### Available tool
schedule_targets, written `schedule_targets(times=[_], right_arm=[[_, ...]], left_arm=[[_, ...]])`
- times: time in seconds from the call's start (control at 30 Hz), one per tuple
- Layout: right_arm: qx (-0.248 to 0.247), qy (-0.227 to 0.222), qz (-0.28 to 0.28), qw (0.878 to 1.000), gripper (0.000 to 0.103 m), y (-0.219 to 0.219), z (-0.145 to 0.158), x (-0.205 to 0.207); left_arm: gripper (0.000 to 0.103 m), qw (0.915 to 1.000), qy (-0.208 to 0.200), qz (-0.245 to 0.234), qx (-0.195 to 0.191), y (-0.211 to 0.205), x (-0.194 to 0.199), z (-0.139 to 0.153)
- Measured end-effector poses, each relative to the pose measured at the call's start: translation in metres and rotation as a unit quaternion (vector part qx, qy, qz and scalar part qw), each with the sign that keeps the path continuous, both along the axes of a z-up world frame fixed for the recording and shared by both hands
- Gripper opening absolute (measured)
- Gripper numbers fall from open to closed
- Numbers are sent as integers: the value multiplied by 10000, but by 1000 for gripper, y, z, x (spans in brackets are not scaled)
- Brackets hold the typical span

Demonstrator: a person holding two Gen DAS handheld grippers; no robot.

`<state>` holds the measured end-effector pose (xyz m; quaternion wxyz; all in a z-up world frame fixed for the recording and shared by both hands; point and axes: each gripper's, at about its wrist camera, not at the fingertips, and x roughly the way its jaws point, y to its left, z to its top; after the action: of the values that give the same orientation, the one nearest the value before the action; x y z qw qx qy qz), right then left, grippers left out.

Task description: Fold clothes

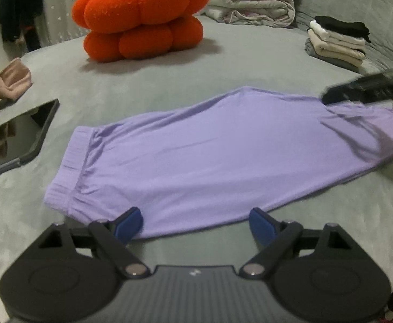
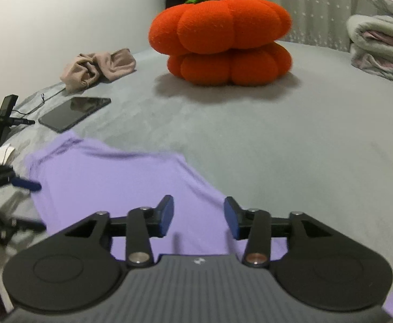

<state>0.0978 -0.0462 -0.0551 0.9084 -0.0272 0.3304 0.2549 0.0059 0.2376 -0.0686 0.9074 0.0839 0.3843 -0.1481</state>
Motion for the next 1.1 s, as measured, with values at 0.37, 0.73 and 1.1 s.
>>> schedule_targets(times=[0.37,0.73,1.1], right_arm=[[2,57,-910,9958,48,-89,6,-24],[54,148,-1836,9829,48,-142,2,-50],[-128,207,-2191,9754,55,-175,-8,-82]], left_arm=[[88,9952,-385,-595,-675,-66,-2,22],[88,9879,-491,-1077,-1001,-171,7,18],[88,9845,-148,-1652,-572,-227,-1,-5]])
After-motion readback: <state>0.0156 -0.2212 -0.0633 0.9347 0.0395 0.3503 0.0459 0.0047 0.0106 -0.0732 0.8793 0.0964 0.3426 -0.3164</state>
